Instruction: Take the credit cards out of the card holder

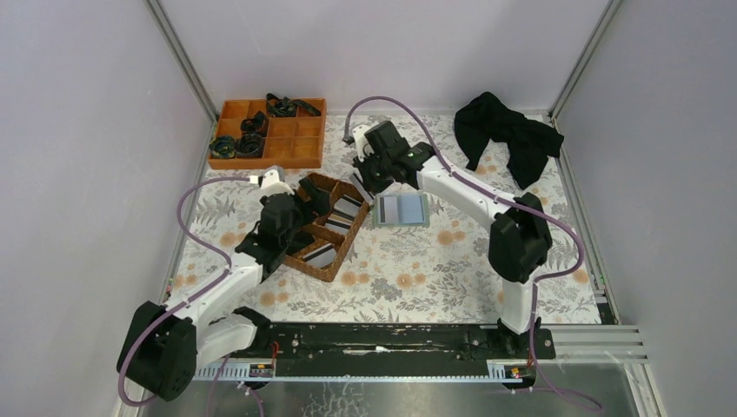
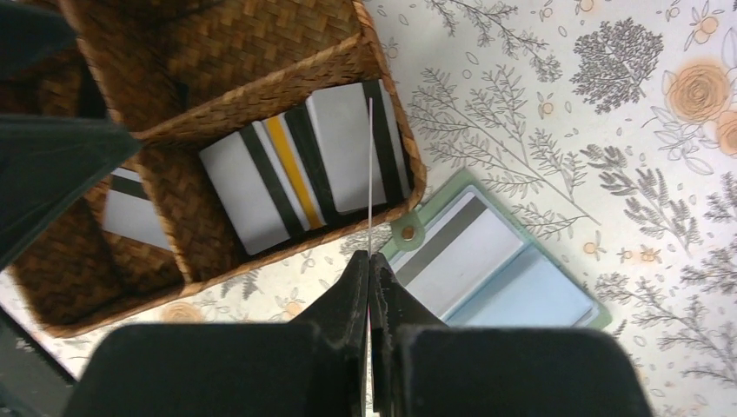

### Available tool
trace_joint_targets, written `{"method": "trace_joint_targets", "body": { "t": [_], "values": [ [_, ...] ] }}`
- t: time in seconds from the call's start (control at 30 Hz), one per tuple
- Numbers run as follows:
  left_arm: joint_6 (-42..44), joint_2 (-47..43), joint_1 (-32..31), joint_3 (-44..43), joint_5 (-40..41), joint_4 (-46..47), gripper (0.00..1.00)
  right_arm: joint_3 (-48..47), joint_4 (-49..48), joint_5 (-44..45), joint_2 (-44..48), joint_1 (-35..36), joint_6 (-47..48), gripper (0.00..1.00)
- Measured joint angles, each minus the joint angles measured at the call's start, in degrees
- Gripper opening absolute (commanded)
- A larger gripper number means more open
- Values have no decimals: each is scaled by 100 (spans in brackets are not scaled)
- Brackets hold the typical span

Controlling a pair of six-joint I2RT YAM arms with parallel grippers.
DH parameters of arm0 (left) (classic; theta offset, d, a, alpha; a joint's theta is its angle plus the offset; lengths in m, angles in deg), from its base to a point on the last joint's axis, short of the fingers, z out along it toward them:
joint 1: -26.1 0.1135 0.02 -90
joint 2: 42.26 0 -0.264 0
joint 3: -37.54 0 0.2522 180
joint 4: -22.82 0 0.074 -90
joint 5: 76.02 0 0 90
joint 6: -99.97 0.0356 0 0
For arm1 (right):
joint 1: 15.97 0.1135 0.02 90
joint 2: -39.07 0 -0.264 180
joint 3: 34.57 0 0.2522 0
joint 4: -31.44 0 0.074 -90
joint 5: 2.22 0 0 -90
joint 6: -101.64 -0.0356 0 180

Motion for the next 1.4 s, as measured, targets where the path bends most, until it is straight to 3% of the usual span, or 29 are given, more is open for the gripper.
{"method": "trace_joint_targets", "body": {
  "t": [0.33, 0.77, 1.0, 1.4],
  "values": [
    [7, -98, 146, 72, -24, -68, 100, -1139, 1084, 269, -710, 7, 979, 0],
    [74, 13, 186, 81, -166, -66, 100, -2739, 2205, -468, -1322, 20, 1836, 0],
    [103, 22, 188, 83, -170, -66, 100, -3235, 2632, -509, -1974, 177, 2031, 0],
    [179, 105, 214, 144, -177, -55, 100, -3558, 2776, -474, -2168, 308, 2116, 0]
  ]
}}
